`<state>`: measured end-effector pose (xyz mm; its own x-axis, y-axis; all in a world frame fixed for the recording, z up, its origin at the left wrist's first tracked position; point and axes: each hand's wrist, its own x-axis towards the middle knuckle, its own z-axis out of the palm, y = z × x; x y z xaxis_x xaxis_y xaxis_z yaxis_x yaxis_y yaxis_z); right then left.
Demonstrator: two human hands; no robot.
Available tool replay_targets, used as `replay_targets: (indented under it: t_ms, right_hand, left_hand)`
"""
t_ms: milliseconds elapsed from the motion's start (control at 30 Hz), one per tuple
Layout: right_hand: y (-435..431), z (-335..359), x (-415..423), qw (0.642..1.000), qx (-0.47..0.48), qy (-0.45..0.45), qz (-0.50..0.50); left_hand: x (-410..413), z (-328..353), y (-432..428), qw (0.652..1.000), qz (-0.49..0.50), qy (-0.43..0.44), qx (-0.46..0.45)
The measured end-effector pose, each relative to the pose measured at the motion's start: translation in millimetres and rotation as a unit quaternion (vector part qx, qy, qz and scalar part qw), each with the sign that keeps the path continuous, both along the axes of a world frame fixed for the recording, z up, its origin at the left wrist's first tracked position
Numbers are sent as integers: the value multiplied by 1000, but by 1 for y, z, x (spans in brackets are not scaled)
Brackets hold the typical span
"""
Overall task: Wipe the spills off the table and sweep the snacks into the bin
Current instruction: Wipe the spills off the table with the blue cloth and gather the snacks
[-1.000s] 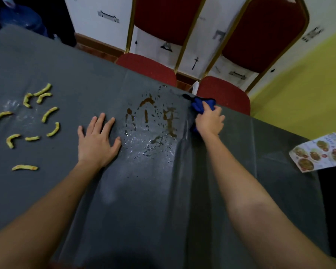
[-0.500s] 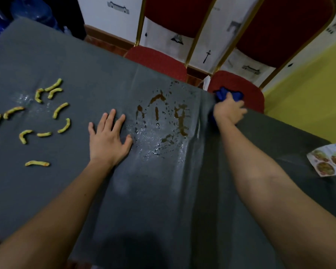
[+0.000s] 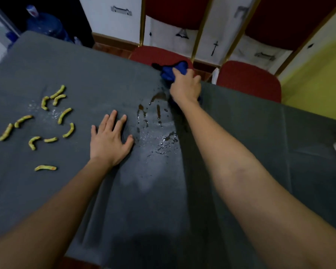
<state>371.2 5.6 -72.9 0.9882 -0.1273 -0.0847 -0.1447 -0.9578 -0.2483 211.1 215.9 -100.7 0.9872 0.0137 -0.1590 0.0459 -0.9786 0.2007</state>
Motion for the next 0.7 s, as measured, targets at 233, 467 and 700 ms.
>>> replay_targets:
  t_ms: [233, 467, 700]
  right_hand:
    - [-91, -9, -47, 978, -9, -11, -206]
    - [24, 4, -9, 992, -1, 0, -125]
    - [108, 1, -23, 998, 2, 31, 47]
  left_hand:
    - [-26, 6, 10, 999, -8, -29, -31]
    - [-41, 1, 20, 999, 22, -32, -34]
    - [-40, 0, 23, 1000, 22, 16, -2]
